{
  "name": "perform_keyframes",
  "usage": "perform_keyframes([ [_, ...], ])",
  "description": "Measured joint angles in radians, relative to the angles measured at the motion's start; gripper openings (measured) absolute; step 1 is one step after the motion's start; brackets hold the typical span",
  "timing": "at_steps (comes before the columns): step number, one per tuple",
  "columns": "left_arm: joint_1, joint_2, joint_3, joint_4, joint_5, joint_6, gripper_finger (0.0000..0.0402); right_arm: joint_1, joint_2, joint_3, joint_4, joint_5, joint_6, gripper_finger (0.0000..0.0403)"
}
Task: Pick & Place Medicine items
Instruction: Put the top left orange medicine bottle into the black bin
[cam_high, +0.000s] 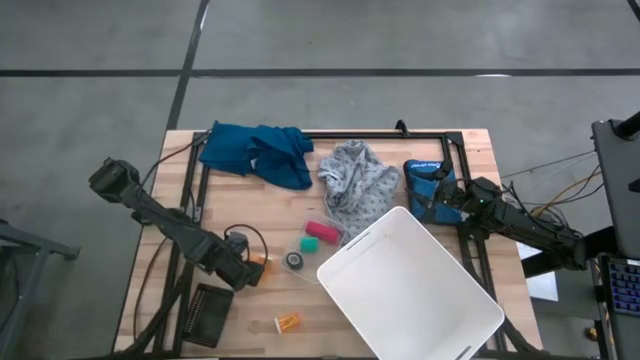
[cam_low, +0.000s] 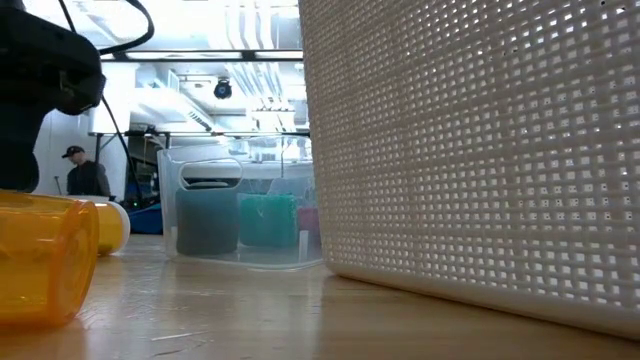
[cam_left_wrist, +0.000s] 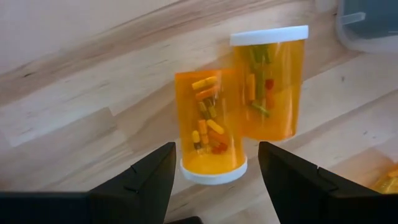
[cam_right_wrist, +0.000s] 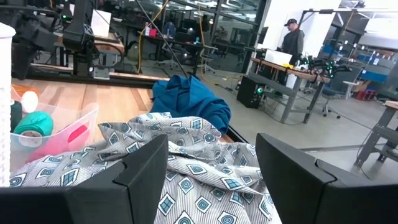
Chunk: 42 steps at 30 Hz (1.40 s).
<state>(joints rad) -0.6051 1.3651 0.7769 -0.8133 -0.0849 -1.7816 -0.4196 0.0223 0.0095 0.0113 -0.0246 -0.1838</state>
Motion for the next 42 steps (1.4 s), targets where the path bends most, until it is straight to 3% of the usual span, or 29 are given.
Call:
perform_keyframes([
  [21,0.032,0.000,-0.147,0.205,0.105,-0.002,0.0234,0.000,0.000,0.000,0.000,0.000,-0.002,0.0240],
  [29,0.032,0.000,-0.149,0.205,0.105,-0.002,0.0234,0.000,0.000,0.000,0.000,0.000,-0.001,0.0240],
  [42,0.032,0.000,-0.150,0.197,0.105,0.001,0.0194,0.000,0.000,0.000,0.000,0.000,0.000,0.0240],
])
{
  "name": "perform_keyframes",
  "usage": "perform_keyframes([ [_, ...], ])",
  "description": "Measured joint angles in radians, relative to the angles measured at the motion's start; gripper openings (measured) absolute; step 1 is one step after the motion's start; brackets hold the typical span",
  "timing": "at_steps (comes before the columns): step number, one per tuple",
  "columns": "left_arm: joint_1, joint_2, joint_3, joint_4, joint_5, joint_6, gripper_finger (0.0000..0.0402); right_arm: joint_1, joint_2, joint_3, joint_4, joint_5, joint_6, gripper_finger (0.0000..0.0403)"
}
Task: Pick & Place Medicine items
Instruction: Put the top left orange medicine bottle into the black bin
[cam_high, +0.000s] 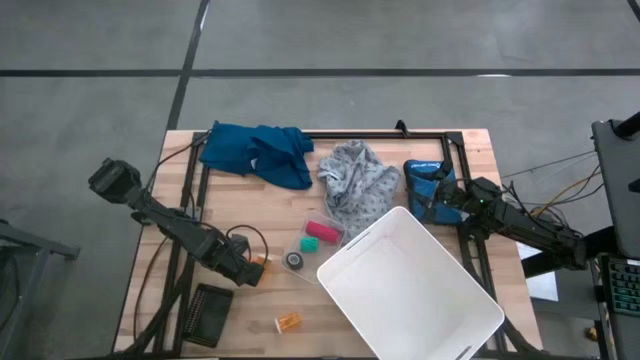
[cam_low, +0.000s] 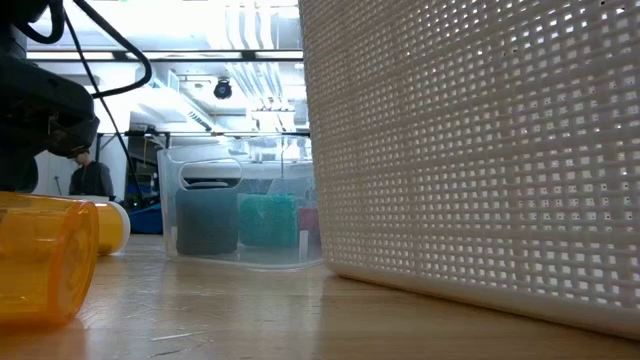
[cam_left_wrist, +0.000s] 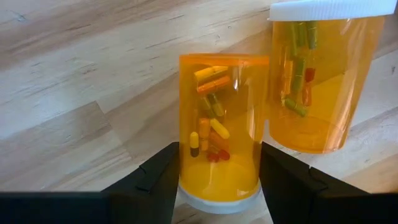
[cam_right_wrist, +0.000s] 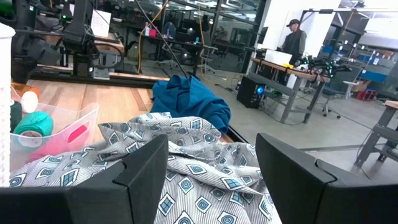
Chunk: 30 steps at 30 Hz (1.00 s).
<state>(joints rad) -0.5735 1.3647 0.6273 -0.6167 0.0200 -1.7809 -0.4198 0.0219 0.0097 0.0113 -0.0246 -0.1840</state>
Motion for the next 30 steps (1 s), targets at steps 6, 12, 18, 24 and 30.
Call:
perform_keyframes([
  [6,0.009,-0.010,0.003,-0.009,0.054,0.002,0.0199,0.000,0.000,0.000,0.000,0.000,-0.002,0.0240],
  [12,0.042,-0.084,0.008,-0.061,0.143,0.000,0.0199,0.000,0.000,0.000,0.000,0.000,-0.001,0.0240],
  [18,0.120,-0.174,0.007,-0.127,0.248,-0.014,0.0200,0.000,0.000,0.000,0.000,0.000,0.000,0.0240],
  [24,0.278,-0.189,0.006,-0.142,0.581,-0.024,0.0200,0.000,0.000,0.000,0.000,0.000,-0.002,0.0240],
  [30,0.479,-0.190,-0.010,-0.150,0.791,0.174,0.0200,0.000,0.000,0.000,0.000,0.000,0.000,0.0240],
])
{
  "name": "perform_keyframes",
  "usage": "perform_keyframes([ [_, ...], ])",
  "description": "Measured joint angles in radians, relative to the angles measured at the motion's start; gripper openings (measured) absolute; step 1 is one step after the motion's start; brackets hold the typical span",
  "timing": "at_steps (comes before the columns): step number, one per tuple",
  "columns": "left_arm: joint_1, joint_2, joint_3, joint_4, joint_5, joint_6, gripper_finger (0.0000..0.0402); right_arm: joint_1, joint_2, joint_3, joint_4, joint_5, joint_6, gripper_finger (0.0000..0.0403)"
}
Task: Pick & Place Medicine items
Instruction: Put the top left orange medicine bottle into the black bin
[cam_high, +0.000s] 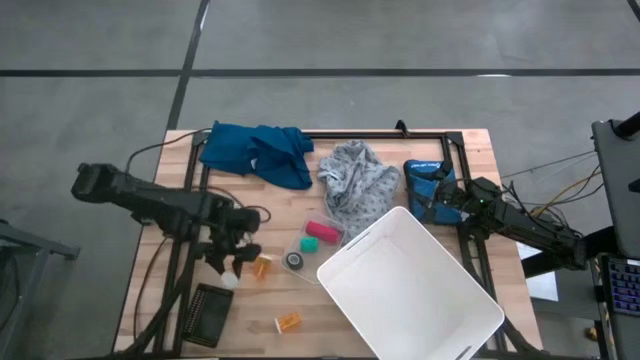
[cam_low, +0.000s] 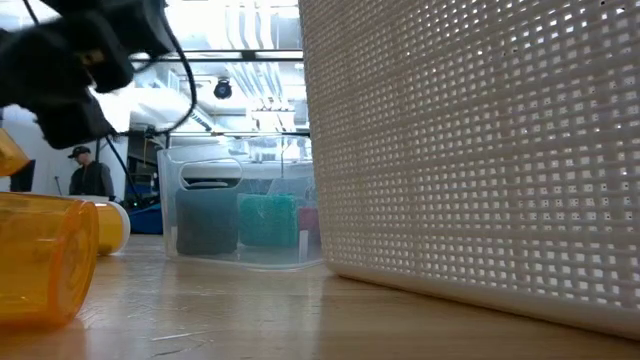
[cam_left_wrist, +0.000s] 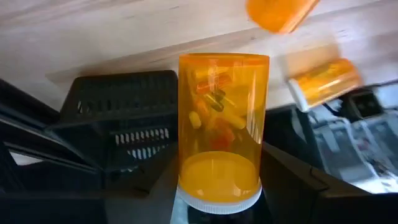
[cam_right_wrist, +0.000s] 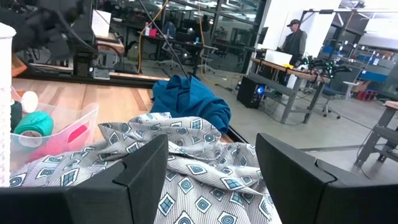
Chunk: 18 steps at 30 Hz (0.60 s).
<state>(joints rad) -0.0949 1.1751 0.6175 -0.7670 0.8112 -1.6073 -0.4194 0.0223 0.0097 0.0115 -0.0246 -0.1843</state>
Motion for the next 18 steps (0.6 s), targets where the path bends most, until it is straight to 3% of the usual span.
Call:
perform_keyframes([
  [8,0.210,0.000,-0.164,0.077,0.204,0.085,0.0200,0.000,0.000,0.000,0.000,0.000,-0.001,0.0240],
  [18,0.320,0.000,-0.353,0.347,0.411,-0.047,0.0200,0.000,0.000,0.000,0.000,0.000,-0.001,0.0240],
])
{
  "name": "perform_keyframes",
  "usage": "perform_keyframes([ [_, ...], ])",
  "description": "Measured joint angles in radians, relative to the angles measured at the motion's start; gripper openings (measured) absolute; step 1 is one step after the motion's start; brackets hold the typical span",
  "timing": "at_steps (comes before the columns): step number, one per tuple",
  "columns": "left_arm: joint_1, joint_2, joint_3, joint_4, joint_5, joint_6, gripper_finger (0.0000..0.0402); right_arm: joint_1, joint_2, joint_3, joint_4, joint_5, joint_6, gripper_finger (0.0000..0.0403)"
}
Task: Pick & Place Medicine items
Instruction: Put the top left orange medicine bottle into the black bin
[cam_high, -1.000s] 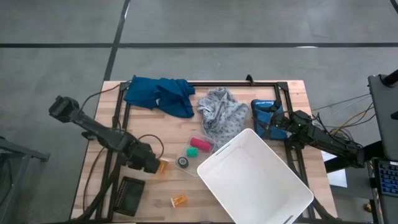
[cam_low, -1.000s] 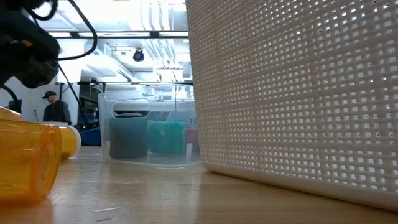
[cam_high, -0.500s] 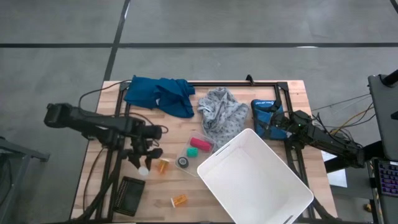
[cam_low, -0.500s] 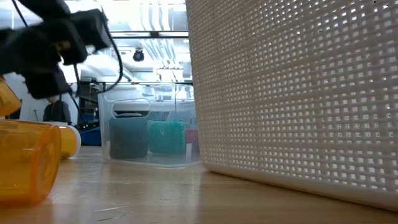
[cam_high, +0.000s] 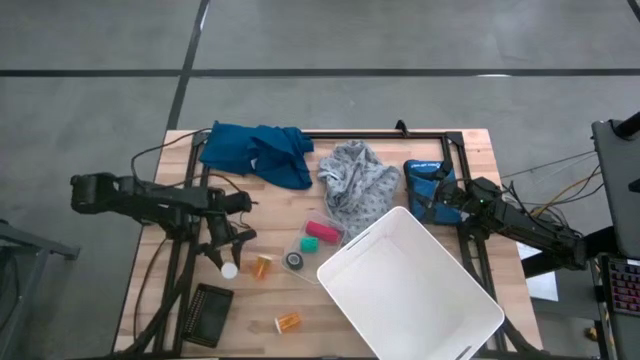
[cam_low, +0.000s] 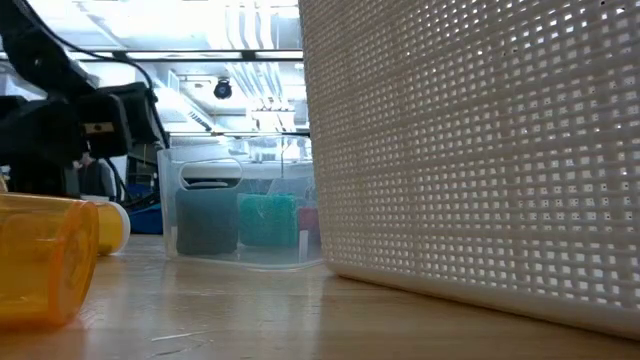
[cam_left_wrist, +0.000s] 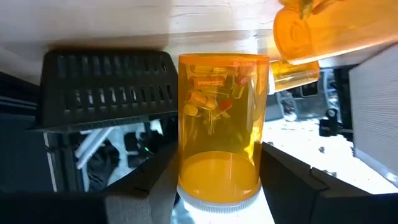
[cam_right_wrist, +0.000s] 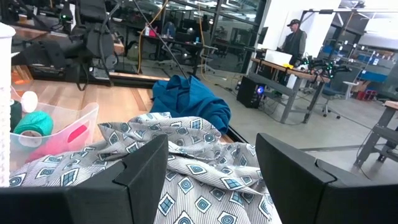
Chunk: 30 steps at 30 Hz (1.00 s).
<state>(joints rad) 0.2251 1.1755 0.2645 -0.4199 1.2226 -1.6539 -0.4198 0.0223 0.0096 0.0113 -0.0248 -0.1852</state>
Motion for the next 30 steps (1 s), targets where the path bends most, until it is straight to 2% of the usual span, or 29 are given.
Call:
perform_keyframes([
  [6,0.012,0.000,-0.071,0.165,0.004,-0.107,0.0200,0.000,0.000,0.000,0.000,0.000,0.002,0.0240],
  [14,0.012,0.000,-0.129,0.265,-0.007,-0.184,0.0200,0.000,0.000,0.000,0.000,0.000,0.001,0.0240],
  [22,0.012,0.000,-0.140,0.268,-0.037,-0.188,0.0203,0.001,0.000,0.000,0.000,0.000,0.000,0.0240],
  [30,0.012,0.000,-0.140,0.268,-0.044,-0.188,0.0240,0.001,0.000,0.000,0.000,0.000,0.001,0.0240],
])
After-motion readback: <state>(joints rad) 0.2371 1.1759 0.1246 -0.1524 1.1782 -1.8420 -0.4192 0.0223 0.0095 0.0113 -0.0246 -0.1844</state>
